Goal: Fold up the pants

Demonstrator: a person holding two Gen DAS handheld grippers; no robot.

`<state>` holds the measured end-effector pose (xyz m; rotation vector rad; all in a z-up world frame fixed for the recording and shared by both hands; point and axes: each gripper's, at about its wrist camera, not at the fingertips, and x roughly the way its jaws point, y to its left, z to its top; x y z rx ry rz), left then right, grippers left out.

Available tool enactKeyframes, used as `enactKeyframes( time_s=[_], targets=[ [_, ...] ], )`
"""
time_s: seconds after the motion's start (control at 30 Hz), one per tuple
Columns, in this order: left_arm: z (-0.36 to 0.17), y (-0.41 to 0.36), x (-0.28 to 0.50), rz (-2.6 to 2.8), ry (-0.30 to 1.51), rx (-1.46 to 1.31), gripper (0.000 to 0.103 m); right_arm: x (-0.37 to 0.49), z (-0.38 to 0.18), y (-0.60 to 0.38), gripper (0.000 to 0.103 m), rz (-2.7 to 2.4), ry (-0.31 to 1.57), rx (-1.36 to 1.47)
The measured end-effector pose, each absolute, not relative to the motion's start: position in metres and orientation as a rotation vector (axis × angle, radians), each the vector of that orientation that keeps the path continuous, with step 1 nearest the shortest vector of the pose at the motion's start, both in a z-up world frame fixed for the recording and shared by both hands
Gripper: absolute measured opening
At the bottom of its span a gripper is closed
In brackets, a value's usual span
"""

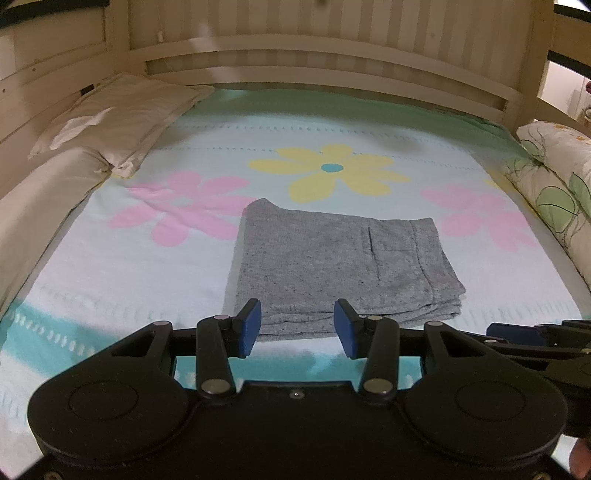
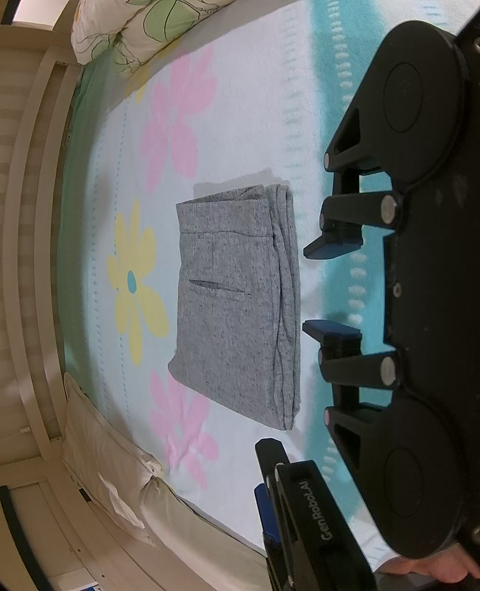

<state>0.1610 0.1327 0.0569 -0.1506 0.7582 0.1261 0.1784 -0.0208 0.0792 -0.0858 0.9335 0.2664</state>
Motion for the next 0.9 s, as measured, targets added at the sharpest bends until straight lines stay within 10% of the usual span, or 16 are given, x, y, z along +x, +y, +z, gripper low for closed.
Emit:
enactKeyframes(
  time_s=[0.9],
  targets=[
    [0.0543, 0.1308, 0.1637, 0.133, 0.774, -0.152, 0.052, 0.1734, 0.0777, -0.0156, 0.039, 0.272, 0.927, -0.109]
  ],
)
